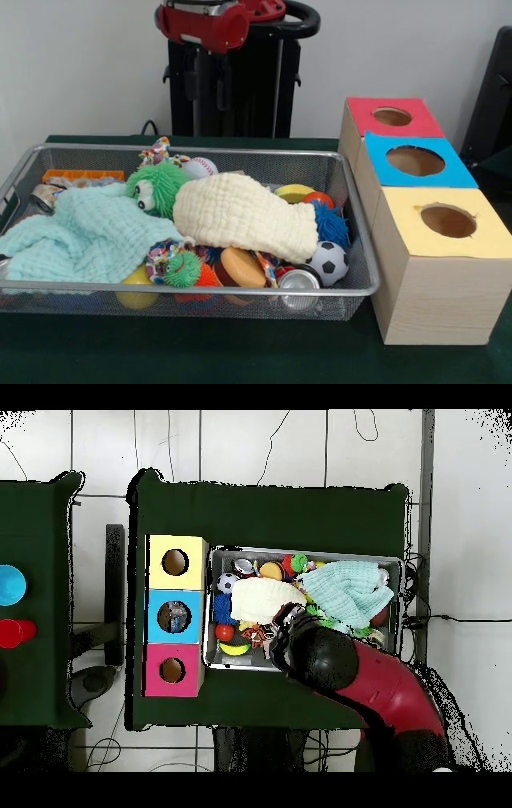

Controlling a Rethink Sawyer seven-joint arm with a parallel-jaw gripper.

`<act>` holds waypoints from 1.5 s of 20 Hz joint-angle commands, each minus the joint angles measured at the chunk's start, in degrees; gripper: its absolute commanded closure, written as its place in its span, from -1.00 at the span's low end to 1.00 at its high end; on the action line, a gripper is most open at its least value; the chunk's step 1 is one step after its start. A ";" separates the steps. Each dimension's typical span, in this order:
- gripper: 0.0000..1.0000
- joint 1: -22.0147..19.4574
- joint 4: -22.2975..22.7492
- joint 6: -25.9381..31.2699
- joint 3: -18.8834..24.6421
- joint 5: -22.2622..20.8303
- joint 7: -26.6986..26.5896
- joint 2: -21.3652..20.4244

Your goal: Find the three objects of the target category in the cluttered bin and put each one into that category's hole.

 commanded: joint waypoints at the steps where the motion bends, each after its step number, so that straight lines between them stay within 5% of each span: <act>1: -1.00 -5.47 1.03 -1.02 12.22 -7.35 -12.81 4.05; 14: -1.00 -13.55 -3.37 -0.50 19.18 -17.41 -13.14 9.89; 30: -1.00 -21.08 -5.92 4.68 25.69 -25.62 -13.78 11.61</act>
